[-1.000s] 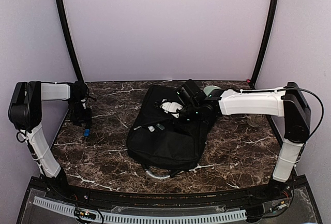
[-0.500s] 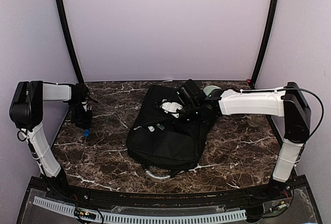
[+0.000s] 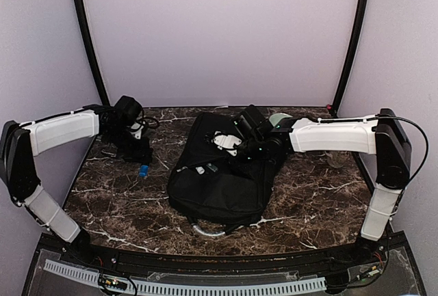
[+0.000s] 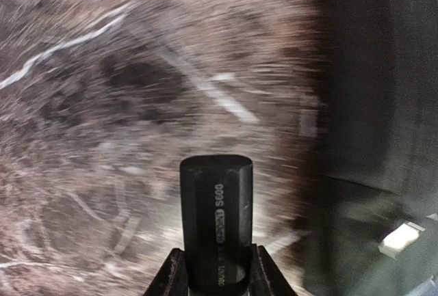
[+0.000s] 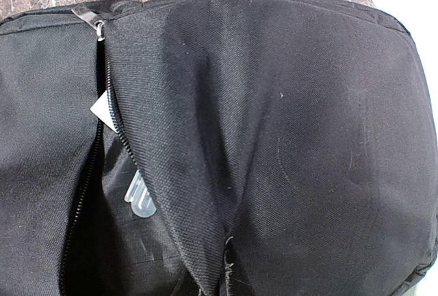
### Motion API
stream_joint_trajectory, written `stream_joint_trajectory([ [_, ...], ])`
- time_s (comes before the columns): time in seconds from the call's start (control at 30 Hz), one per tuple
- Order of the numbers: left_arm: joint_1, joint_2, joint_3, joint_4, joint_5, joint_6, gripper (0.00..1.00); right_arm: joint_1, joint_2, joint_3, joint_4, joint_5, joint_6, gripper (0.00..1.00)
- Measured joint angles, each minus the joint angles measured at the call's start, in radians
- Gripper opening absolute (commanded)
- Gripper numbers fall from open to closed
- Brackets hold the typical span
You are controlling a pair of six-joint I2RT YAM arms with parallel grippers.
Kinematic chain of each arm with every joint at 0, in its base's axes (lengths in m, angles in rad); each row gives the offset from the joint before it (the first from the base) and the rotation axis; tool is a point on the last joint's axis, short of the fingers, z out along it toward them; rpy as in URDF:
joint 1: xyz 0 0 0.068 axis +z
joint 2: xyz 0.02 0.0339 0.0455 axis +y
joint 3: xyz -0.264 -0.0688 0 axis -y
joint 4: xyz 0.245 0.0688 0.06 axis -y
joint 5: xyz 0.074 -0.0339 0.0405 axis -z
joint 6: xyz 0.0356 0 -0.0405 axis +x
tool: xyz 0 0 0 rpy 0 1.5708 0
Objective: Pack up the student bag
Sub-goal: Place the pen in the upper front pocket of the bag.
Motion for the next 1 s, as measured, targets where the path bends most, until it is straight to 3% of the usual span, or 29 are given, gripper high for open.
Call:
stream_joint_trajectory([
  [0.2,-0.066,-0.14,0.0,0.061,0.238,-0.06,0.25,0.0,0.0,0.0,0.0,0.0,0.0,0.01],
  [0.47,-0.224,-0.032,0.019,0.049,0.45,-0.046,0.24,0.0,0.0,0.0,0.0,0.0,0.0,0.01],
  [0.73,-0.309,0.111,0.116,-0.02,0.473,-0.021,0.23,0.0,0.0,0.0,0.0,0.0,0.0,0.01],
  [1.0,-0.308,0.257,0.248,-0.113,0.351,-0.034,0.2,0.0,0.0,0.0,-0.001,-0.003,0.001,0.01],
])
